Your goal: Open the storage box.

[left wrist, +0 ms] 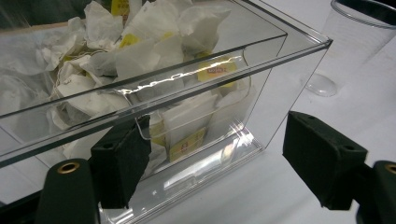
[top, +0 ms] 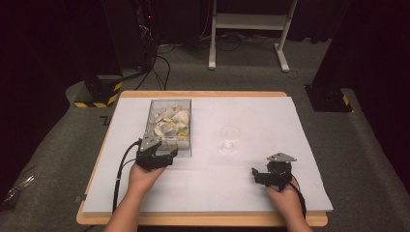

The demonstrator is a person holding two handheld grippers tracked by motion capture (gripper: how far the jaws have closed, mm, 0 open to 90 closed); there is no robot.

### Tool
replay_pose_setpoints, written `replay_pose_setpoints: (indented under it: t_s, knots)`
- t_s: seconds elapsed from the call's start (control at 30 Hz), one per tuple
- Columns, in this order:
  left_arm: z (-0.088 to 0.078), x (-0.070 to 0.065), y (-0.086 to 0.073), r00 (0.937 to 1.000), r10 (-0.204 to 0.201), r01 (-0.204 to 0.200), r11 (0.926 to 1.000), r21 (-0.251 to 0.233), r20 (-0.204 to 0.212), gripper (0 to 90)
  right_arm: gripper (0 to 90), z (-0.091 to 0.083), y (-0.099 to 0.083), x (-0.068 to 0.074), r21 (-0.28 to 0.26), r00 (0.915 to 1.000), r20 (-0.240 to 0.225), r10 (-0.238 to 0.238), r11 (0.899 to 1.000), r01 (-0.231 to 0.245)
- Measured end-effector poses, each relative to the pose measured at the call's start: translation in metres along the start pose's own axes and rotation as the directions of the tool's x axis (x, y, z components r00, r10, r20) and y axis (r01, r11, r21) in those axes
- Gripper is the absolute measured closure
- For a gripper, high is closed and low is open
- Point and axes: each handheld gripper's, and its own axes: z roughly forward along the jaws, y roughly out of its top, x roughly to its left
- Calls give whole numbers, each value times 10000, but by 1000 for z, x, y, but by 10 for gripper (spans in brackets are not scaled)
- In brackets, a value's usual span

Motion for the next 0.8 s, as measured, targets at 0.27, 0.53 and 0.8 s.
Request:
replay_pose_setpoints:
  t_s: [0.27,0.53,0.8]
  knots:
    - [-2,1,-2,10000,-4,4,10000,-53,27,258,96,0,0,0,0,10000,2,0,10000,0]
    - [-5,0,-5,10000,-31,31,9999,-153,30,276,96,0,0,0,0,10000,2,-2,10000,2]
    - [-7,-1,-8,9999,-76,74,9996,-255,-107,313,96,0,0,0,-4,10000,2,11,10000,-11]
